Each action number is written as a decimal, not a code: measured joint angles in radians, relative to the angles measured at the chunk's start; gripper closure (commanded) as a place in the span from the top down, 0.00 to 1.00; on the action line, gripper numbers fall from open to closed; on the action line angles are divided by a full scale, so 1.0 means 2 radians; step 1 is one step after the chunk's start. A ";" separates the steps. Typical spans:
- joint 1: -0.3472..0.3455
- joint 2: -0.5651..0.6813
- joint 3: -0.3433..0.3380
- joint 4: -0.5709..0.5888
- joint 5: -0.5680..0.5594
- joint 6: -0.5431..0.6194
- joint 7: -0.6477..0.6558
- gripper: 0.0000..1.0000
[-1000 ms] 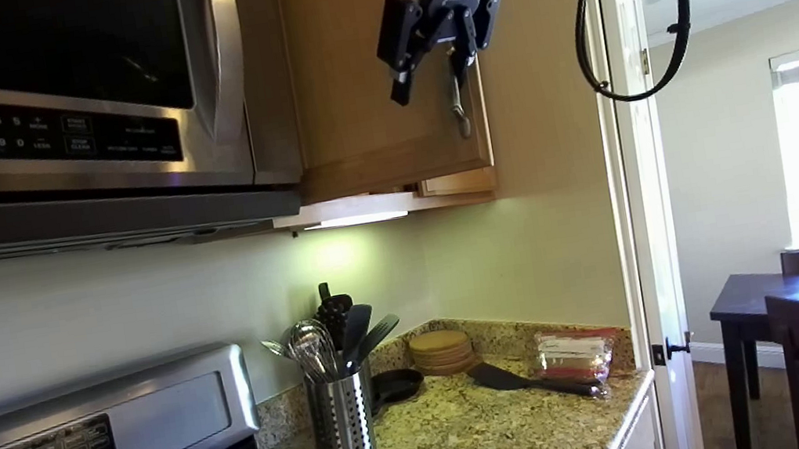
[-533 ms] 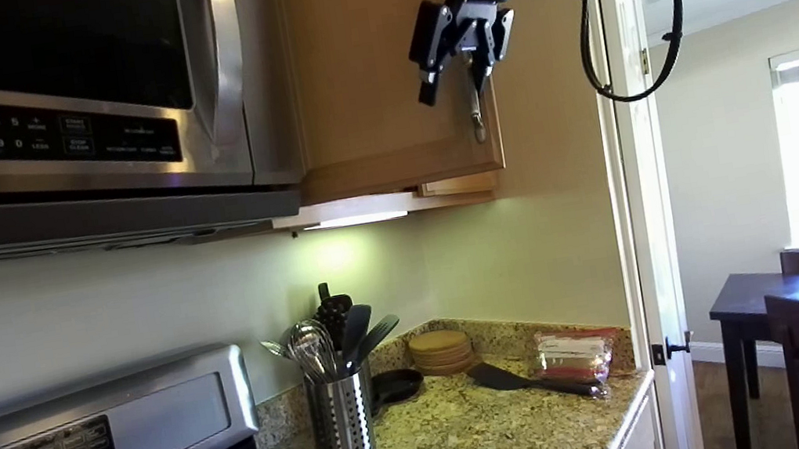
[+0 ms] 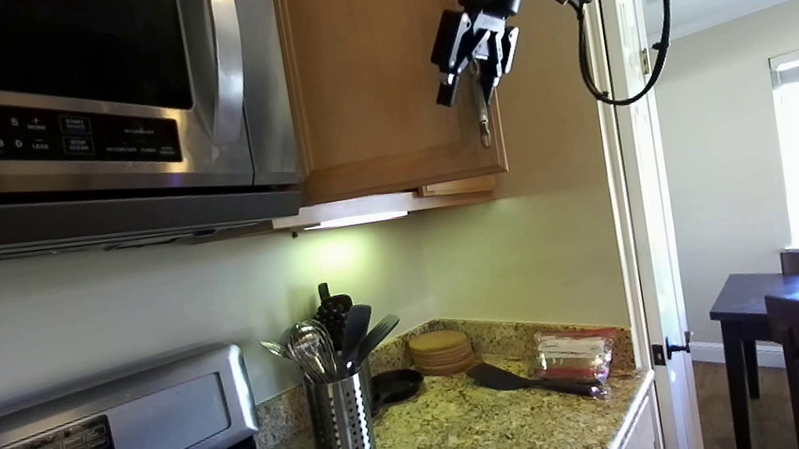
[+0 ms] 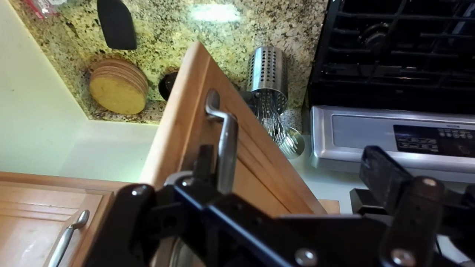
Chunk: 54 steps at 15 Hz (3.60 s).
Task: Open the left door to the cupboard
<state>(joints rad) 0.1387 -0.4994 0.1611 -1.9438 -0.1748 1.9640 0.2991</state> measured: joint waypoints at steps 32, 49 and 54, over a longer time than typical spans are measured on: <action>-0.101 0.128 -0.057 0.085 -0.020 -0.011 -0.068 1.00; -0.035 0.144 -0.042 0.129 0.088 0.037 -0.147 1.00; -0.013 0.144 -0.025 0.136 0.111 0.038 -0.172 1.00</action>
<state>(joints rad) 0.1119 -0.2122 0.1104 -1.6711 0.0472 2.0398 -0.0447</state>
